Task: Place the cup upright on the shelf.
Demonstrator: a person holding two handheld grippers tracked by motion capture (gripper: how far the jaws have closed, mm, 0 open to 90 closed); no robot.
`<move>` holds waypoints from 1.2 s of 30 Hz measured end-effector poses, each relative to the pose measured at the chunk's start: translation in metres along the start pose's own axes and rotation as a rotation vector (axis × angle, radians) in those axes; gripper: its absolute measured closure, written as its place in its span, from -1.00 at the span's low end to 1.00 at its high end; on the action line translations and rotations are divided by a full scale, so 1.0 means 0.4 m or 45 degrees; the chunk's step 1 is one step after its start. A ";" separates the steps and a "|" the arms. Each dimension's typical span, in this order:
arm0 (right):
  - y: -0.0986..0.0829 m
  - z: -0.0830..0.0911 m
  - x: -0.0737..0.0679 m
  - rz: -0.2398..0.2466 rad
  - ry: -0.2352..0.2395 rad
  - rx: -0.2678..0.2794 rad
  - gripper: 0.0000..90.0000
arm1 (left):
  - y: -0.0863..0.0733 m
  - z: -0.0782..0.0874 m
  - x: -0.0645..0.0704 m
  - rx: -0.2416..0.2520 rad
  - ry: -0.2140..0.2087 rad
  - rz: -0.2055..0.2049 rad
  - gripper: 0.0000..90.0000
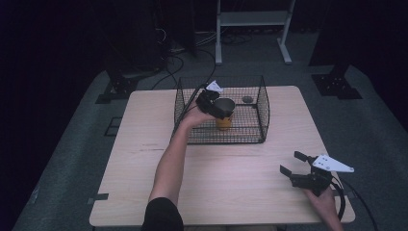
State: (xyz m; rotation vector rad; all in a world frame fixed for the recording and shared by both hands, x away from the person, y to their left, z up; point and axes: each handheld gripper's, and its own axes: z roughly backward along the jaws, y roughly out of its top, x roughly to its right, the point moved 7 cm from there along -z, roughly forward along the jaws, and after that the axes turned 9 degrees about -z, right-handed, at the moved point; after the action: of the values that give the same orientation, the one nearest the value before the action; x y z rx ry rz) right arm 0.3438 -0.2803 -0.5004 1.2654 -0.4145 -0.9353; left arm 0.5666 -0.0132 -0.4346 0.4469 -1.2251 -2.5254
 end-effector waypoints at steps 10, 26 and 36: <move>0.000 0.000 0.000 -0.001 0.000 0.001 -0.70 | 0.016 0.014 -0.002 0.049 0.012 0.004 -0.97; 0.000 0.000 0.001 -0.001 0.003 0.002 -0.70 | 0.056 0.056 0.005 0.156 0.011 0.016 -0.96; 0.000 0.000 0.000 0.003 0.002 0.002 -0.70 | 0.084 0.078 0.033 0.206 -0.019 -0.018 -0.97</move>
State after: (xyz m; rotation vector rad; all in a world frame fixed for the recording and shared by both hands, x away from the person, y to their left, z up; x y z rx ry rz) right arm 0.3440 -0.2802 -0.5003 1.2671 -0.4153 -0.9323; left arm 0.5466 -0.0163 -0.3915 0.4759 -1.4435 -2.4548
